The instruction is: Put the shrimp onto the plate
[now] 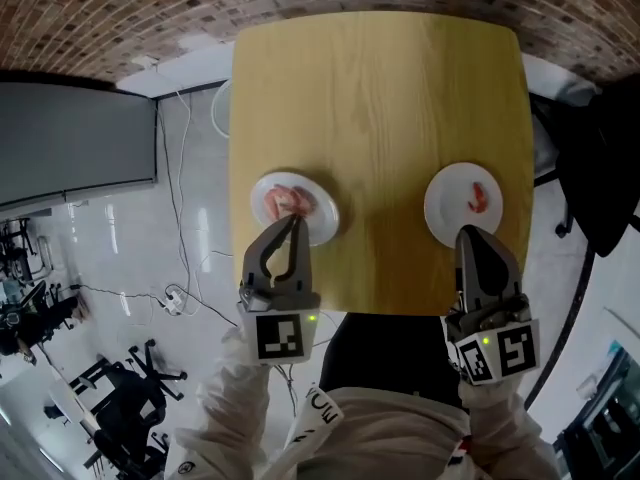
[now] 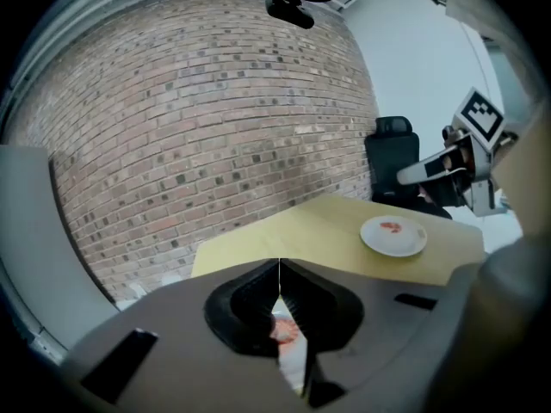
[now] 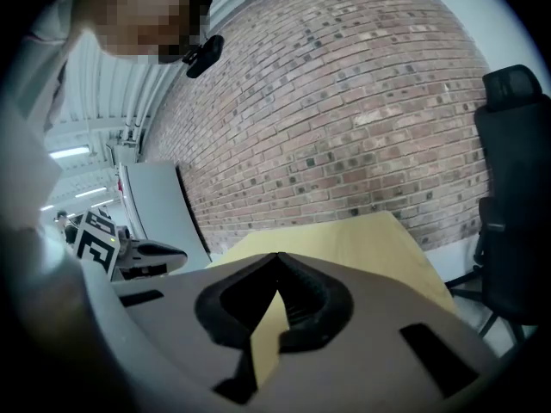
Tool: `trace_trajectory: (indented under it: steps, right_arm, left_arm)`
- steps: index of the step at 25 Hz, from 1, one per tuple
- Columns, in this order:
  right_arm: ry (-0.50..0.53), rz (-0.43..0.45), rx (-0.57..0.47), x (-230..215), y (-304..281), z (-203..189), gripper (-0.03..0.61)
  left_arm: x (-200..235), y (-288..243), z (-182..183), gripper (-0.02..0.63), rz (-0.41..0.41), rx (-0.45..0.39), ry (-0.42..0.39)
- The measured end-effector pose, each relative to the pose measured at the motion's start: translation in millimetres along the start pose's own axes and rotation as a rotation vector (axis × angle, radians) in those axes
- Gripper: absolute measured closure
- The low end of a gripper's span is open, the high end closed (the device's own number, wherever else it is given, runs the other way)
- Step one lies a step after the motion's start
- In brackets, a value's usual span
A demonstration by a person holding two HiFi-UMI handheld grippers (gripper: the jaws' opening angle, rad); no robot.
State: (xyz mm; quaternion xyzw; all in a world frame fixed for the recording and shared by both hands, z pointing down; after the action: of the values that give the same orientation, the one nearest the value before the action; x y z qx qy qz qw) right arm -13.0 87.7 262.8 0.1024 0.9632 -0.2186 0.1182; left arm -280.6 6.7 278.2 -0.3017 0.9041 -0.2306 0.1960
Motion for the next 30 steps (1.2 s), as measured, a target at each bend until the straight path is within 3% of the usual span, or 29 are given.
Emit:
trace_trajectory:
  steps: [9,18,23,27,30]
  right_arm:
    - [-0.039,0.003,0.021,-9,-13,-38,0.555]
    - [-0.07,0.004,0.046,-13,-12,-59,0.554]
    - [-0.078,0.001,0.056,-15,-11,-63,0.554]
    - [-0.089,0.001,0.064,-15,-12,-63,0.555]
    - [-0.096,0.003,0.067,-15,-12,-66,0.555]
  left_arm:
    - [2,-35,-29,0.601,-0.122,0.089,-0.15]
    - [-1,-46,-42,0.595,-0.295,0.162,-0.307]
    - [-2,-49,-52,0.51,-0.395,0.238,-0.412]
    - [1,-48,-63,0.434,-0.484,0.302,-0.449]
    - [2,-50,-69,0.422,-0.518,0.346,-0.503]
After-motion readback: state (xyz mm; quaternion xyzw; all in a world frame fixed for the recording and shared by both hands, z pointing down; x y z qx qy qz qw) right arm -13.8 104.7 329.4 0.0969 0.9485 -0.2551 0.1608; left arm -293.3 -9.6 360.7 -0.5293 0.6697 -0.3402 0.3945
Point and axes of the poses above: the fingertips, and each gripper's own axes: y backward along the fingers, x to its left, z out of its top, the point moved 9 cm from there along y, backward along the fingers, and after that the axes turned 3 degrees about x, right-handed, at the moved point
